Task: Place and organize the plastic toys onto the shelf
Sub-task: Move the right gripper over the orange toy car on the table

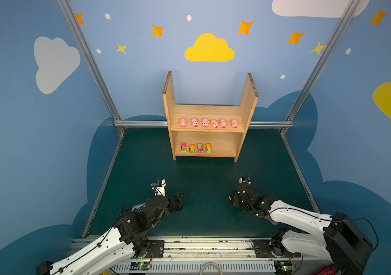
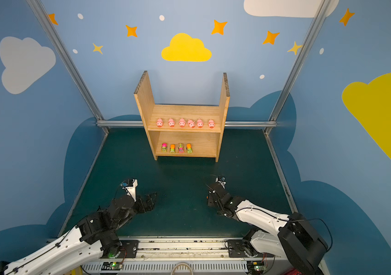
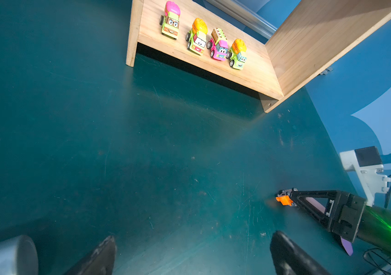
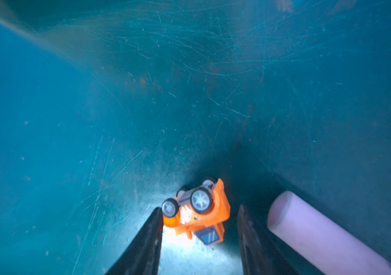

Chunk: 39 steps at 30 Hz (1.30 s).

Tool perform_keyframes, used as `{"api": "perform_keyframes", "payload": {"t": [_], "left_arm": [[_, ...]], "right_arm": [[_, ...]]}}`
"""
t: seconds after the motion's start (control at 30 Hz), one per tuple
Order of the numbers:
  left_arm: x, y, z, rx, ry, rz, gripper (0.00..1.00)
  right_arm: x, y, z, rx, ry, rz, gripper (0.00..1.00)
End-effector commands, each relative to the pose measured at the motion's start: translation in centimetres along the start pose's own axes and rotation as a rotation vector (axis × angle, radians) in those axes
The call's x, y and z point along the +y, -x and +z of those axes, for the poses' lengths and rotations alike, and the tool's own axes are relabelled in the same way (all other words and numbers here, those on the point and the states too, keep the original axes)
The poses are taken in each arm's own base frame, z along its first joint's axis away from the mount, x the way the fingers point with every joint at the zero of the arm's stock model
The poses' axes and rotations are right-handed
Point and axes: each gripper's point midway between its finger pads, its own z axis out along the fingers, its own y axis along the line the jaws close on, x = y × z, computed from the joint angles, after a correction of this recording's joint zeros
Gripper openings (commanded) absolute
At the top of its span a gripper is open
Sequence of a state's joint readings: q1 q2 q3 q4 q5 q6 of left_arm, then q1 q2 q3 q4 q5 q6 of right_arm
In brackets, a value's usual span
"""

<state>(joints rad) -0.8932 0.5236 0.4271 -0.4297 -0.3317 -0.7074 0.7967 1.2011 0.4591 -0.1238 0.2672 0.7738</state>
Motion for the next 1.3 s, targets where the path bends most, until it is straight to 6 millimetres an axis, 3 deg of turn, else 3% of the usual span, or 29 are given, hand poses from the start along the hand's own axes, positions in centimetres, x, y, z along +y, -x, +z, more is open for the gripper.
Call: {"api": "perform_keyframes", "payload": {"t": [0.0,0.47,0.5,0.73,0.9,1.1,1.27], "left_arm": [[0.2,0.5,-0.1,-0.025,0.013,0.025,1.00],[1.5,1.1,-1.1,-0.073,0.043,0.055,1.00],[1.6,1.1,-1.2,-0.076,0.047,0.058,1.00],[2.4,1.1,-1.5,-0.092,0.060,0.066,1.00],[2.6,1.2,-1.9,-0.101,0.062,0.066,1.00],[2.7,1.2,-2.1,-0.104,0.055,0.057,1.00],[2.9,1.1,-2.1,-0.101,0.061,0.053,1.00]], "right_arm": [[1.9,1.4,0.1,-0.021,0.039,-0.002,0.50],[5.6,2.6,2.5,0.035,0.072,-0.026,0.51],[6.7,3.5,2.5,0.024,0.091,-0.025,0.51],[9.1,3.4,3.9,0.057,0.106,-0.058,0.50],[10.3,3.9,3.1,0.044,0.120,-0.082,0.51],[9.3,5.1,0.1,-0.020,0.111,-0.105,0.51],[7.1,4.6,-1.3,-0.043,0.077,-0.097,0.42]]}}
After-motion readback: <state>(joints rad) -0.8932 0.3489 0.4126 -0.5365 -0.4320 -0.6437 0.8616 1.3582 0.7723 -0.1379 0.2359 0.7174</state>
